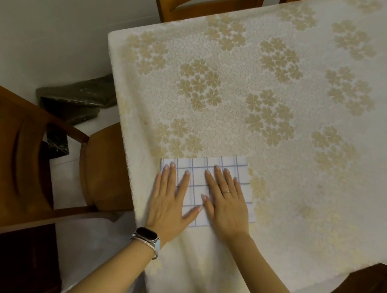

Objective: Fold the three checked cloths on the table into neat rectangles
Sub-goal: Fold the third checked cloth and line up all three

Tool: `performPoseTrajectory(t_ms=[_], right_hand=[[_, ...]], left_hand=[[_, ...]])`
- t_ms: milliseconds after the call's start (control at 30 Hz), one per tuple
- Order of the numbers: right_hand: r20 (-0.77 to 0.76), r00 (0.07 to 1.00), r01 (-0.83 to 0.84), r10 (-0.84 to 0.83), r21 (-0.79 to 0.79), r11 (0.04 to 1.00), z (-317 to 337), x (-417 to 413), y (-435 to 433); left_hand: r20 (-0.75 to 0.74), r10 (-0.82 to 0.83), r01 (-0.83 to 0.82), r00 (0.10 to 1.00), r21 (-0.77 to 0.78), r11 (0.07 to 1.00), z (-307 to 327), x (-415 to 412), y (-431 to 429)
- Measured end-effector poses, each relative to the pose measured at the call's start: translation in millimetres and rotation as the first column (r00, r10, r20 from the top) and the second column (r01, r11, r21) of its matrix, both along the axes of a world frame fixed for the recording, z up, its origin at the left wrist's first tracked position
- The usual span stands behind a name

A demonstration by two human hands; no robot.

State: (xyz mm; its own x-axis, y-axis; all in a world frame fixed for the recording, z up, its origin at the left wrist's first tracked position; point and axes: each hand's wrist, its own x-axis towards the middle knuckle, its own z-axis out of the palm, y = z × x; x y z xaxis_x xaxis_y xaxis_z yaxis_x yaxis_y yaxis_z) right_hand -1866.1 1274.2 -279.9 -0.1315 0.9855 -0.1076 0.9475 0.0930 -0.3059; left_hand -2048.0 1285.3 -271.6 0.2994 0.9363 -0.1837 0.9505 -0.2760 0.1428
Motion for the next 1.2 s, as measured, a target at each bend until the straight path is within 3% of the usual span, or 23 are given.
performPoseTrajectory(t_ms=[100, 267, 400, 533, 633, 800, 1000, 1200], right_hand=[[0.012, 0.996, 0.086, -0.086, -0.003, 0.996, 2, 15, -4], [0.024, 0.997, 0.074, -0.074, -0.001, 0.997, 2, 20, -2], [0.0, 0.998, 0.067, -0.067, -0.017, 0.998, 4, 20, -3], [-0.046, 0.999, 0.022, -0.02, 0.037, 0.999, 13, 17, -11], [-0.017, 0.999, -0.026, 0.027, 0.042, 0.999, 13, 17, -20], [0.013, 1.0, -0.006, 0.007, -0.023, 1.0, 6, 17, -29], [0.033, 0.999, -0.012, 0.013, -0.042, 0.999, 7, 15, -28], [0.058, 0.998, 0.012, -0.009, -0.047, 0.999, 11, 10, -32]], left_hand=[[-0.011, 0.018, -0.018, 1.0, -0.007, 1.0, 2, -8, 2], [0.014, 0.023, -0.022, 1.0, -0.033, 0.999, 6, -9, 5], [0.223, 0.08, -0.071, 0.971, -0.048, 0.996, 10, -14, 5], [0.45, 0.337, -0.329, 0.827, -0.1, 0.939, 27, -21, -1], [0.501, 0.56, -0.533, 0.66, -0.213, 0.819, 38, -21, -12], [0.532, 0.72, -0.567, 0.446, -0.455, 0.687, 37, -19, -26], [0.497, 0.791, -0.524, 0.357, -0.595, 0.61, 45, -11, -29], [0.534, 0.78, -0.526, 0.325, -0.584, 0.619, 50, -11, -30]])
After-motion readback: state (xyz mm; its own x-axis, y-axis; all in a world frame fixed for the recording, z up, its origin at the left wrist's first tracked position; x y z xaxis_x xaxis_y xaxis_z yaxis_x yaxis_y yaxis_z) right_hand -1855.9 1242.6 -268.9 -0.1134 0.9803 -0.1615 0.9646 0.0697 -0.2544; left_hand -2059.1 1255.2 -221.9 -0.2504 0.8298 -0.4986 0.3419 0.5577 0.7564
